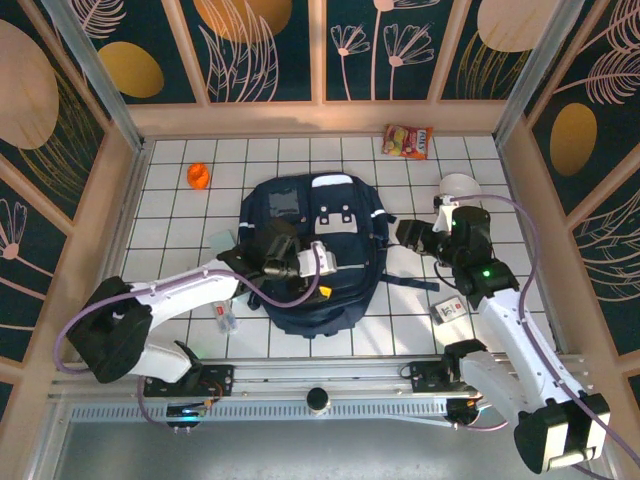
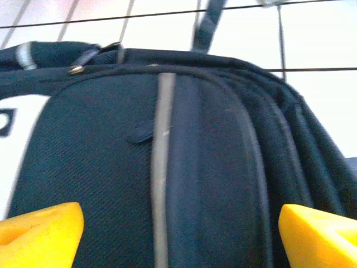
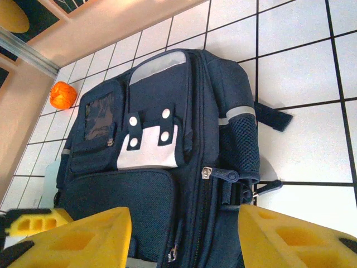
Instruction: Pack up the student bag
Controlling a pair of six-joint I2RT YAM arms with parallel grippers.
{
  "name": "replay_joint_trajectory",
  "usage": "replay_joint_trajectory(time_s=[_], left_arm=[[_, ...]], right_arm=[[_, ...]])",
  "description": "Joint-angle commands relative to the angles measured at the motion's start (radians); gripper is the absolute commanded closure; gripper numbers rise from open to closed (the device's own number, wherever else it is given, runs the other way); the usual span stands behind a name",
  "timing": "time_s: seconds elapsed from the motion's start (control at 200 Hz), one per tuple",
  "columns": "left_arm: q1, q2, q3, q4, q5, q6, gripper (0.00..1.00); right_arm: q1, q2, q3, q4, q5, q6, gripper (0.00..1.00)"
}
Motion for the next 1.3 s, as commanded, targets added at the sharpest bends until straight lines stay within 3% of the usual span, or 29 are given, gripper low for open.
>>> replay_joint_trajectory(time_s=[0.0, 0.165, 0.25, 0.3, 0.325, 0.435, 0.611, 0.676, 0.731, 0.791, 0.971, 1.131, 1.296], left_arm=[[-0.017, 0.044, 0.034, -0.011, 0.088, 0.078, 0.10], [-0.027, 0.122, 0.048, 0.059, -0.030, 0.043, 0.13], [-0.026, 0.162, 0.075, 0.071, -0.139, 0.006, 0.39], [-0.027, 0.163, 0.088, 0.066, -0.163, -0.008, 0.64], [-0.025, 0.155, 0.087, 0.063, -0.150, -0.011, 0.77], [-0.013, 0.056, 0.040, 0.091, -0.012, -0.026, 1.00], [0.078, -0.129, -0.096, 0.301, 0.204, -0.199, 1.00], [0.090, -0.176, -0.142, 0.375, 0.239, -0.241, 1.00], [0.101, -0.202, -0.166, 0.406, 0.248, -0.262, 1.00], [0.116, -0.224, -0.185, 0.431, 0.257, -0.282, 1.00], [0.133, -0.277, -0.218, 0.448, 0.243, -0.280, 1.00], [0.133, -0.283, -0.212, 0.407, 0.243, -0.239, 1.00], [0.133, -0.279, -0.209, 0.386, 0.254, -0.210, 1.00]], right_arm=[[0.008, -0.014, -0.021, 0.035, 0.007, 0.004, 0.47], [0.007, -0.030, -0.024, 0.050, 0.017, 0.000, 0.47], [0.008, -0.039, -0.028, 0.061, 0.023, -0.007, 0.47], [0.007, -0.045, -0.028, 0.064, 0.030, -0.016, 0.46], [0.007, -0.049, -0.030, 0.065, 0.035, -0.022, 0.46], [0.006, -0.069, -0.047, 0.097, 0.058, -0.077, 0.46], [0.005, -0.049, -0.083, 0.180, 0.053, -0.256, 0.45], [0.003, 0.003, -0.077, 0.191, 0.095, -0.318, 0.37], [-0.003, 0.072, -0.053, 0.188, 0.092, -0.391, 0.30], [-0.009, 0.162, -0.004, 0.162, 0.053, -0.492, 0.30], [-0.011, 0.404, 0.130, 0.035, -0.176, -0.849, 0.24], [-0.003, 0.557, 0.216, -0.079, -0.300, -1.185, 0.24], [-0.004, 0.674, 0.283, -0.135, -0.327, -1.353, 0.29]])
